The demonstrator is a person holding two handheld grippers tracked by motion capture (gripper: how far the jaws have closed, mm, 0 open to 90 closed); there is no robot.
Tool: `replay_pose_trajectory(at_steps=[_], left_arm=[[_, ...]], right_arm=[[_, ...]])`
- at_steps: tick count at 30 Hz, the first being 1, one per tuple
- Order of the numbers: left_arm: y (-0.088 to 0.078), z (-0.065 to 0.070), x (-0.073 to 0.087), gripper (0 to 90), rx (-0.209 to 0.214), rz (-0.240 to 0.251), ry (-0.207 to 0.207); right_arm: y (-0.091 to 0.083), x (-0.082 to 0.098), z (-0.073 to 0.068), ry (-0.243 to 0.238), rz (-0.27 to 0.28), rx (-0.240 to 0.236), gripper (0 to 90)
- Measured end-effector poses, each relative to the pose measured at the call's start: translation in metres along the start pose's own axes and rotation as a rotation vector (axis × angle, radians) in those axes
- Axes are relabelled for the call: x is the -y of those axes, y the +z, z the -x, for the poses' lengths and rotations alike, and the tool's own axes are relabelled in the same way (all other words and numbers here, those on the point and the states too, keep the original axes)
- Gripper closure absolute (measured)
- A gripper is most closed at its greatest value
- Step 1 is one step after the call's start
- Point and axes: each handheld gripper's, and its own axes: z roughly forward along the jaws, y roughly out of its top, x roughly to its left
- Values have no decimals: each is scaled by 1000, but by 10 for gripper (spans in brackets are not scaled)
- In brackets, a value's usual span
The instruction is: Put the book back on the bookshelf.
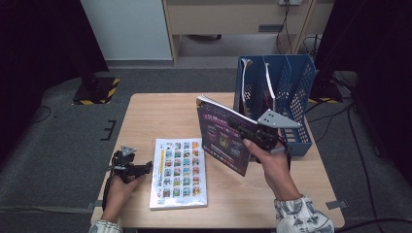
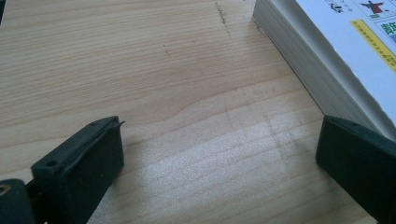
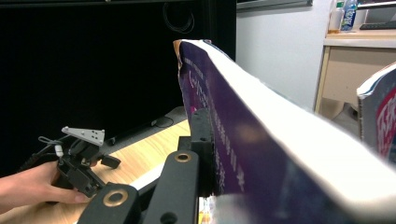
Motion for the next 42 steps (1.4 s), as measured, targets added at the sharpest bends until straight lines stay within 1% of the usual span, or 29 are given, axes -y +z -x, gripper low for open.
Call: replay_pose_trajectory(at_steps=[9, 14, 24, 26, 31, 37, 42], left_arm=[[0, 0, 0, 3, 0, 0, 0], [0, 0, 0, 3, 0, 0, 0], [0, 0, 0, 3, -1, 0, 0], [0, 0, 0, 2, -1, 0, 0], [0, 0, 0, 2, -1, 0, 0], [0, 0, 0, 2, -1, 0, 0], [0, 0, 0, 2, -1, 0, 0]], right_arm=[[-7, 0, 4, 0, -11, 1, 840], [-11, 2, 6, 13, -13, 4, 840], [-20, 3, 11, 17, -17, 12, 840], [-21, 3, 12, 24, -16, 12, 840], [-25, 4, 12, 22, -19, 13, 840], [-33, 2, 11, 16, -18, 20, 840], [-43, 1, 11, 9, -24, 19, 840]])
